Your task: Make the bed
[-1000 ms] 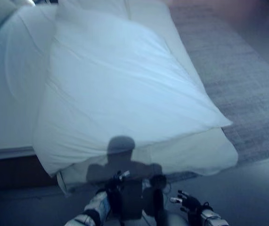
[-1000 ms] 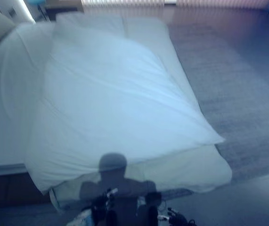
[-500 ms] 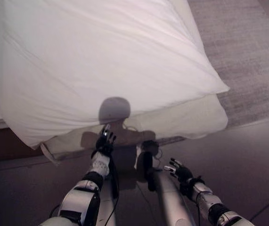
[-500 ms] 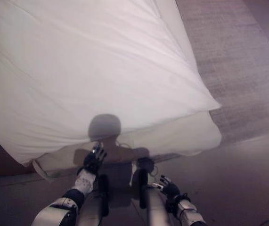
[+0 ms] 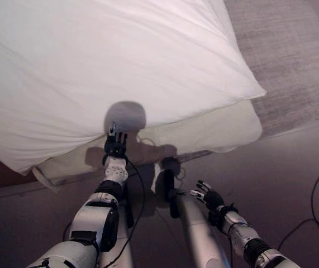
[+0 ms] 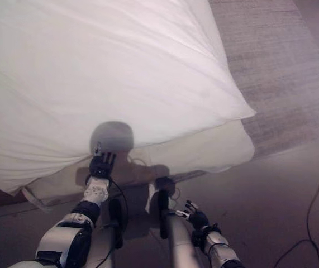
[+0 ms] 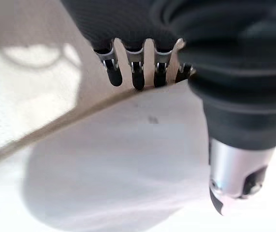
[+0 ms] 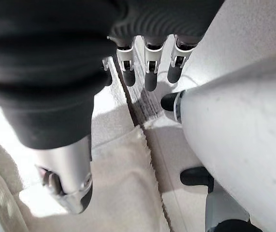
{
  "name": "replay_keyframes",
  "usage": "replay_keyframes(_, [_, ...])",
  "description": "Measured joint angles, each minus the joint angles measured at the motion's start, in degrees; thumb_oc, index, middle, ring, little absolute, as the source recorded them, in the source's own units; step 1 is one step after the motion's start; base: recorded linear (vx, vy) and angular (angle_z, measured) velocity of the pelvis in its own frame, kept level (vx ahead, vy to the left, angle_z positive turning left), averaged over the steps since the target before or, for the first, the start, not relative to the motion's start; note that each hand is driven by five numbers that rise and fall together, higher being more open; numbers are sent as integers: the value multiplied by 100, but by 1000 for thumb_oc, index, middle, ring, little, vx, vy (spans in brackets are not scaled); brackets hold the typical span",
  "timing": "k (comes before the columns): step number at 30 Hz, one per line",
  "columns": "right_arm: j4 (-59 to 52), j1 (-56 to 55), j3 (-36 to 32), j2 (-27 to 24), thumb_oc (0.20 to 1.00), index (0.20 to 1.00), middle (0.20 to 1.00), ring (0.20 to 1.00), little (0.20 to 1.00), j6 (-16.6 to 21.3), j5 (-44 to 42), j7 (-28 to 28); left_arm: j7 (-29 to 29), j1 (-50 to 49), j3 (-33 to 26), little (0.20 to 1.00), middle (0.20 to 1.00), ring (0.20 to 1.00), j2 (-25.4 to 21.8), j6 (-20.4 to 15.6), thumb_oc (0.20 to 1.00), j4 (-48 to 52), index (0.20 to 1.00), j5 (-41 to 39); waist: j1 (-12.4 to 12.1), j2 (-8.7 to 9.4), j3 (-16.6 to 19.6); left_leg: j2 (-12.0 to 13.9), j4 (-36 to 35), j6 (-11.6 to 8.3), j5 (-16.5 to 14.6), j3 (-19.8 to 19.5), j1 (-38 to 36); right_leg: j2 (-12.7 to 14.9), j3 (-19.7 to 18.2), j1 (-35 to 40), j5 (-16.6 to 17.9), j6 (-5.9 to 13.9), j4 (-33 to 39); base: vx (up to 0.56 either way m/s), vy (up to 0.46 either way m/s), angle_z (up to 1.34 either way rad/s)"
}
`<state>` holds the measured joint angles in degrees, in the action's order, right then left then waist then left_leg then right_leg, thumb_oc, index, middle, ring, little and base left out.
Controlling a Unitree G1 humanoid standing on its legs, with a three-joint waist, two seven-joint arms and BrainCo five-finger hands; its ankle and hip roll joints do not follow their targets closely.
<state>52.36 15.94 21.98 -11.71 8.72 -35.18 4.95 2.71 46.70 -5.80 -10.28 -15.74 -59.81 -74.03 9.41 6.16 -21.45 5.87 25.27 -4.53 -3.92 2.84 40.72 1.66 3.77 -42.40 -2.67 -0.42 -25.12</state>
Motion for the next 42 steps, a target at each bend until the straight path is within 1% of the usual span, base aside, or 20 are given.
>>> replay_keyframes(5, [-2,-4,6,0,1000,1000,1000,1000,1000,2,-2,-20,89,39,-4,1000,1000,1000,1,-129,1000,4,1000,-59,68,1,1,-10,-36,1,4,2,-9,6,1,0,0,0,23,8,-1,0])
replay_keyframes(6, [0,-4,7,3,1000,1000,1000,1000,1000,2,-4,-34,112,50,-3,912,912,912,4,-161,912,5,912,-124,72,1,1,-10,-37,1,4,6,-11,4,-2,-1,0,0,24,0,0,0])
replay_keyframes(7, [2,-5,9,4,1000,1000,1000,1000,1000,2,-21,-48,126,52,0,711,711,711,4,-177,711,6,711,-126,75,1,1,-8,-37,1,4,7,-13,-1,-3,-1,0,0,23,0,0,0])
replay_keyframes(8, [2,-5,8,4,1000,1000,1000,1000,1000,2,-32,-52,133,52,-1,551,551,551,4,-190,551,6,551,-126,74,1,1,-6,-36,1,4,7,-13,-1,-3,-2,0,1,23,0,0,0])
replay_keyframes(9, [1,-7,2,5,1000,1000,1000,1000,1000,3,-74,-51,147,52,-3,200,200,200,-1,-231,200,7,200,-129,74,1,1,-3,-39,0,4,9,-13,-6,-4,-4,-1,3,29,0,0,0])
replay_keyframes(14, [-9,-33,-8,67,1000,1000,1000,1000,1000,7,-432,-51,158,55,-8,200,200,200,-118,-383,200,27,200,-173,68,4,5,-3,-61,-1,4,26,-12,-27,-26,-22,11,8,54,15,1,-1])
replay_keyframes(16, [-24,-43,-136,213,1000,1000,1000,1000,1000,7,-931,-46,226,67,-7,200,200,200,-134,-450,200,94,200,-174,64,3,7,-3,-74,-2,4,30,-11,-33,-28,-21,17,4,95,20,4,-1])
replay_keyframes(20, [-232,-44,-138,359,1000,1000,1000,1000,1000,9,-1738,78,274,70,-2,200,200,200,-89,-580,200,401,200,-238,35,2,7,-11,-142,2,16,31,-13,-18,-29,-26,68,-5,150,15,8,-3])
replay_keyframes(23, [-531,-22,-58,461,1000,1000,1000,1000,1000,2,-2395,359,276,58,17,200,200,200,160,-716,200,790,200,-386,-85,0,8,-33,-262,12,65,26,-40,-12,-24,-15,113,-7,248,0,0,0])
replay_keyframes(25, [-655,21,24,482,1000,1000,1000,1000,1000,-3,-2656,463,274,24,21,200,200,200,280,-746,200,983,200,-443,-114,0,7,-48,-303,12,73,18,-73,17,-19,2,113,-7,260,1,-9,3])
replay_keyframes(27, [-853,107,128,513,1000,1000,1000,1000,1000,-18,-2966,595,215,-256,85,200,200,200,442,-765,200,1577,200,-450,-183,-4,5,-96,-436,17,133,-3,-154,53,-1,51,112,-4,285,19,-14,8])
replay_keyframes(28, [-1082,156,156,534,1000,1000,1000,1000,1000,-33,-3198,679,77,-560,292,200,200,200,587,-775,200,2139,200,-451,-301,-10,1,-127,-542,14,179,-14,-228,70,3,103,112,-5,318,2,-9,6])
replay_keyframes(29, [-1137,251,216,532,1000,1000,1000,1000,1000,-55,-3353,726,24,-718,387,200,200,200,639,-763,200,2390,200,-452,-345,-10,0,-137,-575,11,190,-37,-258,71,13,126,112,-4,322,-3,-14,8])
replay_keyframes(30, [-1185,300,238,520,1000,1000,1000,1000,1000,-60,-3413,760,-36,-795,497,200,200,200,667,-765,200,2504,200,-449,-328,-7,-2,-143,-607,10,208,-53,-282,66,20,139,112,-4,329,-4,-17,14])
replay_keyframes(31, [-1180,505,279,561,1000,1000,1000,1000,1000,-85,-3551,845,-108,-864,636,200,200,200,686,-761,200,2559,200,-459,-454,-26,-13,-160,-633,6,234,-107,-303,80,74,185,109,-5,339,-2,-7,17])
replay_keyframes(32, [-1183,581,292,580,1000,1000,1000,1000,1000,-113,-3641,888,-117,-949,735,200,200,200,686,-761,200,2718,200,-502,-423,-34,-23,-167,-642,3,246,-141,-303,89,107,199,108,-5,350,-4,-10,23])
replay_keyframes(33, [-1181,787,293,661,1000,1000,1000,1000,1000,-121,-3785,946,-135,-1055,912,200,200,200,703,-768,200,2939,200,-565,-532,-70,-54,-186,-659,11,273,-179,-301,127,162,220,100,1,347,-6,-11,20])
replay_keyframes(34, [-1185,972,288,677,1000,1000,1000,1000,1000,-122,-3985,960,-146,-1160,1070,200,200,200,758,-772,200,3249,200,-565,-578,-91,-122,-211,-671,26,293,-192,-302,139,164,222,84,13,339,-3,-12,17])
replay_keyframes(37, [-1199,1345,238,804,1000,1000,1000,1000,1000,-126,-4302,962,-159,-1237,1177,200,200,200,806,-782,200,3606,200,-571,-703,-154,-270,-281,-717,41,354,-270,-298,196,210,227,77,25,319,0,-3,15])
replay_keyframes(42, [-1234,1656,340,946,1000,1000,1000,1000,1000,-251,-4736,1013,-155,-1402,1405,200,200,200,832,-878,200,4311,200,-572,-770,-183,-460,-343,-745,64,392,-359,-275,263,302,235,60,50,293,-5,-18,11])
